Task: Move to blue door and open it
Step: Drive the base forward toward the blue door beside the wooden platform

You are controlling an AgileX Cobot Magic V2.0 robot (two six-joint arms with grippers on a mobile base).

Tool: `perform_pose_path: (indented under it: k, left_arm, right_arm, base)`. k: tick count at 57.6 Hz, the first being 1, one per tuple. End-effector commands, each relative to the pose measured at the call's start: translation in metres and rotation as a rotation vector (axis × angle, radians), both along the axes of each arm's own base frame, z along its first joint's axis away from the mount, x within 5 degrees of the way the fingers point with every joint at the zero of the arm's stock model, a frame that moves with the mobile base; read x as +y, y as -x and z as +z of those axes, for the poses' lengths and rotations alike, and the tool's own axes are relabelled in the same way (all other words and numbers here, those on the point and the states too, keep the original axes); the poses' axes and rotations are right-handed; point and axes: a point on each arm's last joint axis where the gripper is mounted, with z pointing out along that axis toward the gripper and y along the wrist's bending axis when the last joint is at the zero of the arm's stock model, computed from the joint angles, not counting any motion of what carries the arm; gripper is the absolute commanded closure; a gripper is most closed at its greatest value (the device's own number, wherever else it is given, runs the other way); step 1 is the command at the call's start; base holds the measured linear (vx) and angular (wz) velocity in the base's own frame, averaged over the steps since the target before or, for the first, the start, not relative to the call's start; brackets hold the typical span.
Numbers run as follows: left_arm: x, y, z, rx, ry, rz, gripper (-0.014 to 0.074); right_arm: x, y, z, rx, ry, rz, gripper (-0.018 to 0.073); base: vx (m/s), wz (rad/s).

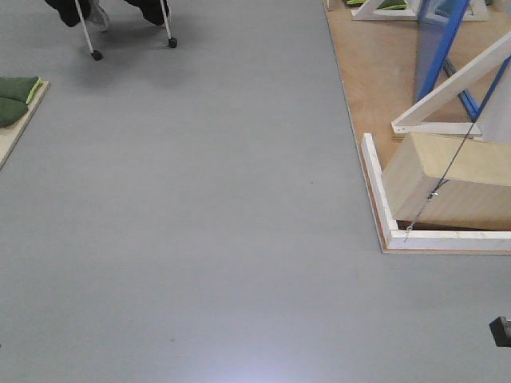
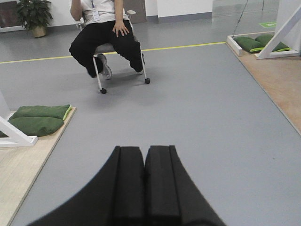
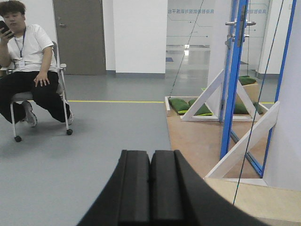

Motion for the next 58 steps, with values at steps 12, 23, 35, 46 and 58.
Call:
perform_pose_path:
  k: [12,23,35,46,58]
  left_arm:
    - [-0.0023,-0.0009,0.0067,-0.091,0.009,-0.038,0.0526]
    - [-0.0023,-0.0009,0.0067,-0.091,0.009,-0.038,0.0526]
    - [-0.0023,-0.0009,0.0067,-0.091,0.009,-0.038,0.0526]
    - [-0.0020,-0.0009,0.0067,-0.092,0.008,-0.033,0.0526]
    - [-0.0020,-0.0009,0.0067,-0.091,0.008,-0.033,0.0526]
  right_arm:
    - [-0.0012,0.0010,0.0020,-0.084,0.021,-0.027,0.0557]
    - [-0.0012,0.0010,0.0020,-0.084,0.021,-0.027,0.0557]
    - [-0.0011,0.0010,0.0020,-0.084,0.021,-0.026,0.0557]
    - [-0.0011,0.0010,0.0020,-0.084,0.021,-0.026,0.0557]
    - [-0.0011,0.0009,0.0020,-0.082,0.021,-0.026,0.0557]
  base:
    - [0.36,0.08]
    - [0.42,0.03]
    - [0.46,-0.07]
    - [0.48,-0.14]
    - [0.49,-0.10]
